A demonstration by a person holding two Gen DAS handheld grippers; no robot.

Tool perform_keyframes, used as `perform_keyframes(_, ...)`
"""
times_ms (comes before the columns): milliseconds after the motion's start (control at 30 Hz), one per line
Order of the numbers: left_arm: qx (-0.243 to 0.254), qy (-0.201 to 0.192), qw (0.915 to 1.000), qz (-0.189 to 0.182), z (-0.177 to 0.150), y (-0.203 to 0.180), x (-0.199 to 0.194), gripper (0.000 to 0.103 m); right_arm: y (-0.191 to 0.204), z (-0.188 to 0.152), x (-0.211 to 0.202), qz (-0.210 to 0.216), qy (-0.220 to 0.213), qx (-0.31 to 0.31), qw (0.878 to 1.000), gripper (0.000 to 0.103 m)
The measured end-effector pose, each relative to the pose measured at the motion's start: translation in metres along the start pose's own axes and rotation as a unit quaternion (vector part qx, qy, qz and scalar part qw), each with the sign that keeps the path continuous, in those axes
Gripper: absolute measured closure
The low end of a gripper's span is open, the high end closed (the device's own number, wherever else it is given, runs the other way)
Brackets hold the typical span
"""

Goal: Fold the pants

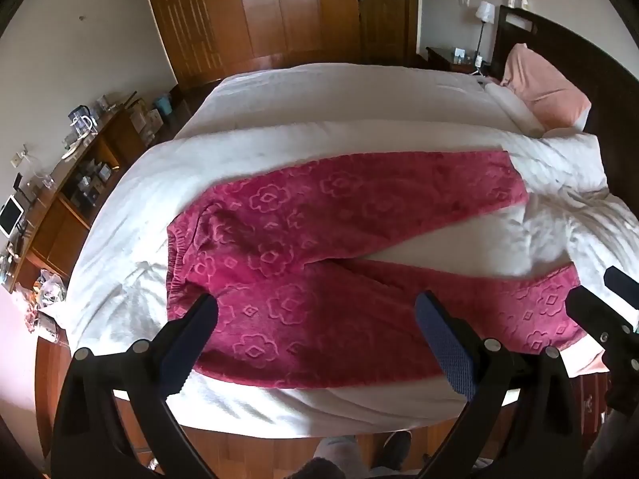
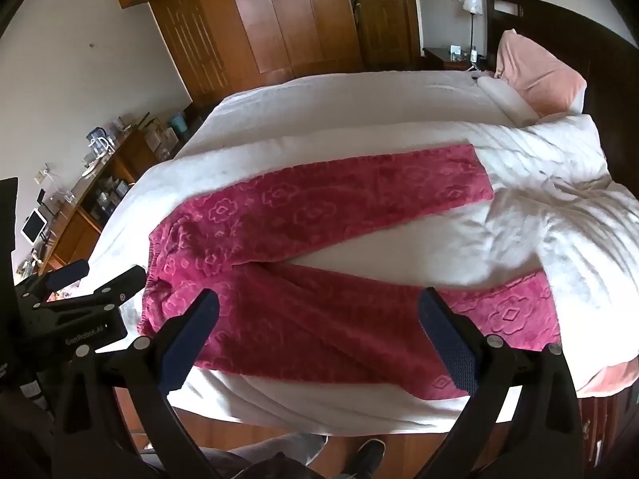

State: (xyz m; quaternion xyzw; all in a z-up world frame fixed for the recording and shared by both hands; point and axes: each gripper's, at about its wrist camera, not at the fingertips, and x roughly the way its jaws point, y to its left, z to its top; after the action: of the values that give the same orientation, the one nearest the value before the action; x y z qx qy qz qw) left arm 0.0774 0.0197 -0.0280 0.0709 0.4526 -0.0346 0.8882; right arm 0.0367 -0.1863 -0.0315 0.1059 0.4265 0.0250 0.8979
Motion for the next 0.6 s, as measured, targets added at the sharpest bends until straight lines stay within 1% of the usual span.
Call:
perform_keyframes(300,0.003,0.010,0.9999,0.004,0.004,0.002,0.010,0.005,0.000,0.004,0.011,0.002,0.009,0.003,1.000,0.003)
perform_keyframes(333,0.002,0.010,0.9999,0.005,0.004,0.003,0.011,0.005,-0.006,0.002,0.007,0.003,-0.001,-0.002,1.000,0.003)
perform_keyframes(367,0.001,0.010,0.9999,0.006,0.004,0.004,0.011,0.005,0.001,0.003,0.009,0.000,0.000,-0.003,1.000,0.003)
perform_keyframes(600,-0.003,0.017,0.9998,0.008,0.003,0.008,0.017,0.005,0.004,0.006,0.019,0.001,0.011,-0.005,1.000,0.003)
